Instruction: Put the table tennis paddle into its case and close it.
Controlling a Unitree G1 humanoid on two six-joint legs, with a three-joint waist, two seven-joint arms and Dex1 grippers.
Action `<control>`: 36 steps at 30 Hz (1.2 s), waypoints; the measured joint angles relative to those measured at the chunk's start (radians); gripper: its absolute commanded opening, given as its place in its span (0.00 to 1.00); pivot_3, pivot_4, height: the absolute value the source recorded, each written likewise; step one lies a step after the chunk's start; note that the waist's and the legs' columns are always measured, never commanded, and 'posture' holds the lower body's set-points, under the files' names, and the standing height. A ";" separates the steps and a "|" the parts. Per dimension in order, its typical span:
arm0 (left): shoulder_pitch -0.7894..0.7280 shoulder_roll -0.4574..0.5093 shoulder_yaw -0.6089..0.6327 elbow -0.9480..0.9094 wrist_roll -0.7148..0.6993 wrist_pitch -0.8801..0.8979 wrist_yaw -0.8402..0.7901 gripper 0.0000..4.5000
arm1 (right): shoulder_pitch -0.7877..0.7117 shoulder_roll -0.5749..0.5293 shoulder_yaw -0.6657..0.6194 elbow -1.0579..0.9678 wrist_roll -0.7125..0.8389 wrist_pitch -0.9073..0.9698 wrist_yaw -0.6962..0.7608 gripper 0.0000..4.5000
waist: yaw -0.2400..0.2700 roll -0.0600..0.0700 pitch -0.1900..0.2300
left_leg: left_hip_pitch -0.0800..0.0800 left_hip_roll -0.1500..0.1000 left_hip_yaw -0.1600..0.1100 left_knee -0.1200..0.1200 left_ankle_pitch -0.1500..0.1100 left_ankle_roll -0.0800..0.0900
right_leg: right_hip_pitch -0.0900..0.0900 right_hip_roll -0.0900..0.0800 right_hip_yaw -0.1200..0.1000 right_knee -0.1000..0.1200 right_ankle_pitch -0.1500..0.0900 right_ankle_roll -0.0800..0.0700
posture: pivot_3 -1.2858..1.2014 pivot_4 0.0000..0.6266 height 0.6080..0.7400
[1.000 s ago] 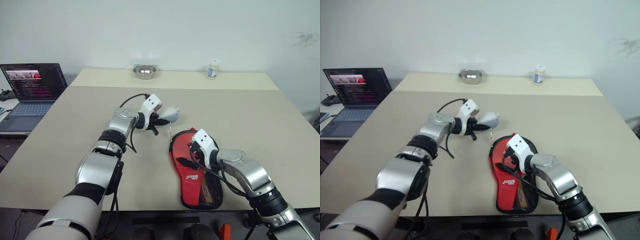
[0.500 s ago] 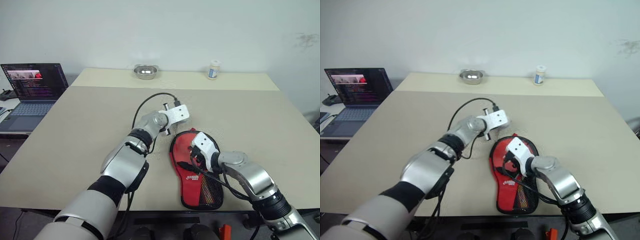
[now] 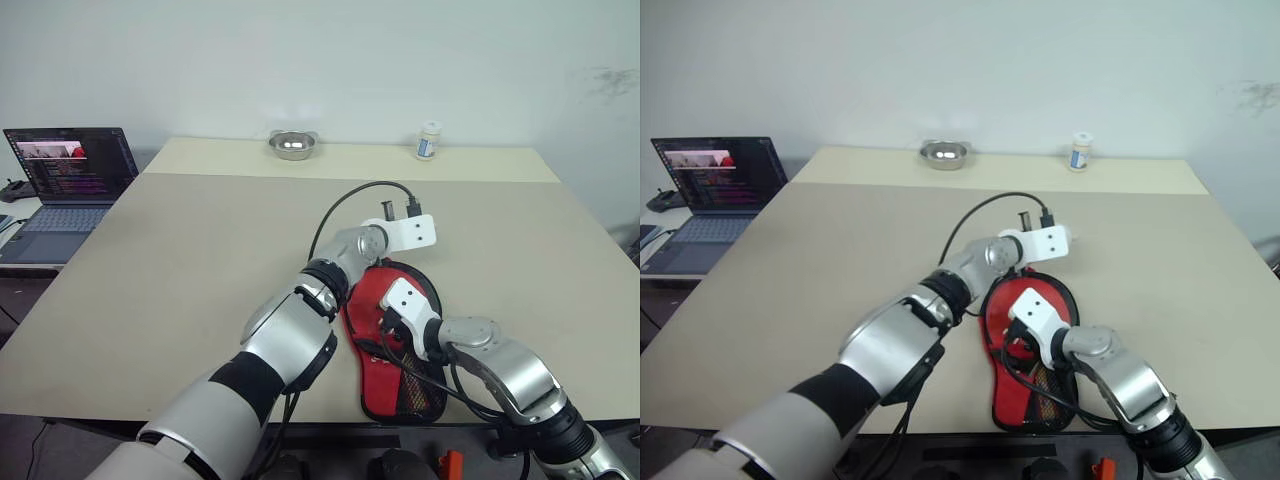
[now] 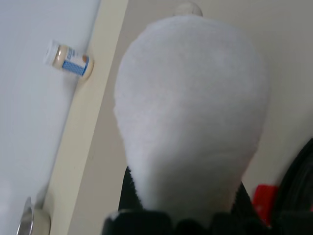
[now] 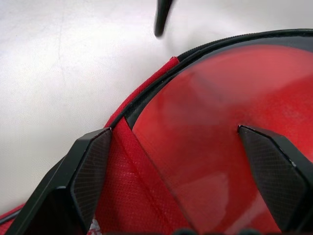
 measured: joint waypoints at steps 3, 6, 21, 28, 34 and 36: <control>-0.005 -0.031 -0.003 0.001 0.005 -0.039 -0.021 0.06 | 0.001 0.010 0.001 -0.002 -0.001 0.005 -0.003 1.00 | -0.001 0.000 -0.001 | 0.001 -0.001 0.000 0.000 0.000 0.000 | 0.001 0.000 0.000 -0.001 0.000 0.000 | 0.52 0.24 1.00; -0.006 -0.036 0.002 0.001 0.000 -0.061 -0.040 0.06 | 0.002 0.017 0.001 -0.001 -0.001 0.008 -0.003 1.00 | -0.003 0.001 -0.001 | 0.001 0.000 -0.001 0.000 0.000 0.000 | 0.001 -0.001 -0.001 0.000 0.000 0.000 | 0.52 0.24 1.00; -0.004 -0.041 0.007 0.000 -0.005 -0.097 -0.196 0.47 | -0.010 0.041 0.003 0.024 -0.011 0.010 -0.004 1.00 | -0.008 0.002 -0.003 | 0.005 0.001 -0.002 0.000 0.000 0.000 | 0.005 0.000 -0.001 -0.001 0.000 0.000 | 0.52 0.24 1.00; -0.002 -0.041 -0.009 -0.004 -0.004 -0.116 -0.214 0.99 | -0.031 0.045 0.010 0.056 -0.020 0.010 0.005 1.00 | -0.009 0.002 -0.004 | 0.012 0.002 -0.002 0.000 0.000 0.000 | 0.011 0.000 -0.002 -0.001 0.000 0.000 | 0.52 0.24 1.00; -0.003 -0.038 0.035 -0.007 -0.049 -0.113 -0.218 0.99 | -0.052 0.042 0.011 0.087 -0.019 -0.004 0.030 1.00 | -0.010 0.003 -0.004 | 0.014 0.002 -0.002 -0.001 0.000 0.000 | 0.012 0.000 -0.001 0.000 0.000 0.000 | 0.52 0.24 1.00; -0.003 -0.034 0.058 -0.007 -0.069 -0.100 -0.217 0.99 | -0.062 0.041 0.010 0.099 -0.019 -0.007 0.041 1.00 | -0.011 0.003 -0.004 | 0.015 0.002 -0.002 -0.001 0.000 0.000 | 0.012 0.000 -0.001 0.000 0.000 0.000 | 0.52 0.24 1.00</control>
